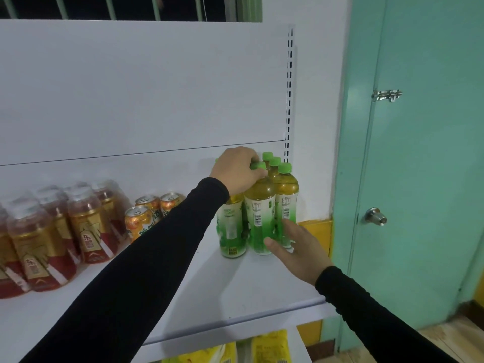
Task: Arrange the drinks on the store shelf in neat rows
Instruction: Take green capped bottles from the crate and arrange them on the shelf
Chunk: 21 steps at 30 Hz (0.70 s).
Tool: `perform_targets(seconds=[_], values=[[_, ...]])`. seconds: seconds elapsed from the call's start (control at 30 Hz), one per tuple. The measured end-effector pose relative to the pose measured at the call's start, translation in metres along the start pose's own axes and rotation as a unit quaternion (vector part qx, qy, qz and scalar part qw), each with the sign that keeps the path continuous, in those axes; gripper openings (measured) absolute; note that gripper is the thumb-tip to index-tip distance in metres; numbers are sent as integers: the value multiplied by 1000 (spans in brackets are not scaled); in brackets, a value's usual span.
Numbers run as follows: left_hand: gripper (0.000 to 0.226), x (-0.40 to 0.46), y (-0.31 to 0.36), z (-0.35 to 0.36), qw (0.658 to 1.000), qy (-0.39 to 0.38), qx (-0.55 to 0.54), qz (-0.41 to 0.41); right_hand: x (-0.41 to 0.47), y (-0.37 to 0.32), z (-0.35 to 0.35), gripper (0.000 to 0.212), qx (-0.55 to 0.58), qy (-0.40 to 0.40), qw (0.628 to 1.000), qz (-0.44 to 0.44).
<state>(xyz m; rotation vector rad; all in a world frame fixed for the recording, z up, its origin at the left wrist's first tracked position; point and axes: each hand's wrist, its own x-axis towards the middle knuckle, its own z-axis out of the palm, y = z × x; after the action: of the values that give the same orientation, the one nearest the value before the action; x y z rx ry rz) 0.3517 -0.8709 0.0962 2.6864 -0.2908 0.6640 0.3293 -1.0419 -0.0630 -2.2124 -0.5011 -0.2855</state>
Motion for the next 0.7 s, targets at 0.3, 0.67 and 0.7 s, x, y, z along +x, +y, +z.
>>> perform_targets(seconds=[0.3, 0.67, 0.7], values=[[34, -16, 3, -29, 981, 91, -171, -22, 1, -23, 4, 66, 295, -9, 955, 6], [58, -83, -36, -4, 779, -52, -613, -118, -6, -40, 11, 71, 498, -176, 849, -13], [57, -87, -39, -2, 764, -54, -630, -124, -6, -43, 13, 75, 512, -195, 836, -7]])
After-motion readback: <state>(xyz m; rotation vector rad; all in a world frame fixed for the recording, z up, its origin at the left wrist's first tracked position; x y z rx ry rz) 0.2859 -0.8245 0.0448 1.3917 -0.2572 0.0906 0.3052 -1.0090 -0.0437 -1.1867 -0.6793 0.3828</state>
